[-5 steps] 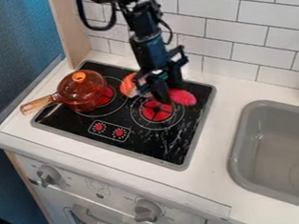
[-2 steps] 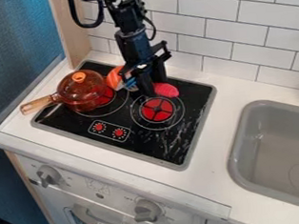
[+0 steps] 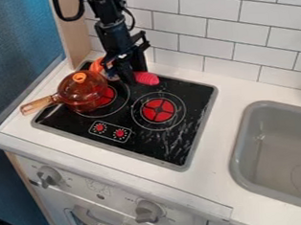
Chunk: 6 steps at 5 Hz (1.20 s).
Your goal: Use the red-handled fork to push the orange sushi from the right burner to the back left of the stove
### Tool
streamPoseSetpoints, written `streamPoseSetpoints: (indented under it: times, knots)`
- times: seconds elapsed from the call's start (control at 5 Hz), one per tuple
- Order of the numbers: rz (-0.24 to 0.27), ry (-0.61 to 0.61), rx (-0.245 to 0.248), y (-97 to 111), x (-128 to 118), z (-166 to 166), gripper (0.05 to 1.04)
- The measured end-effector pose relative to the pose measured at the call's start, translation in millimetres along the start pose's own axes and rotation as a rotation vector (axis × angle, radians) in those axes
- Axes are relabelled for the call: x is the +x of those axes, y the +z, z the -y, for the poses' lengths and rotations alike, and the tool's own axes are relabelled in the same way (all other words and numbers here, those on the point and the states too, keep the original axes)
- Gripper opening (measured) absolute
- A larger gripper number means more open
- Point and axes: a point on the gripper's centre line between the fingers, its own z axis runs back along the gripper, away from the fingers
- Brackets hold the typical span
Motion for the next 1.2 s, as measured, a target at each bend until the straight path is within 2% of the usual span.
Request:
streamPoseSetpoints:
  times: [0.4,0.6,0.8,1.0,1.2]
  knots:
    - [0.025,0.019,-0.015,-1,4,2,0.373]
    - [0.031,-0.011,0.036,-14,-3,-10,0.373]
    - [0.09,-0.11,0.093,-22,-25,-12,0.373]
    - [0.188,-0.209,0.132,-29,-45,-9,0.373]
    - [0.25,-0.238,0.151,-30,-44,-8,0.373]
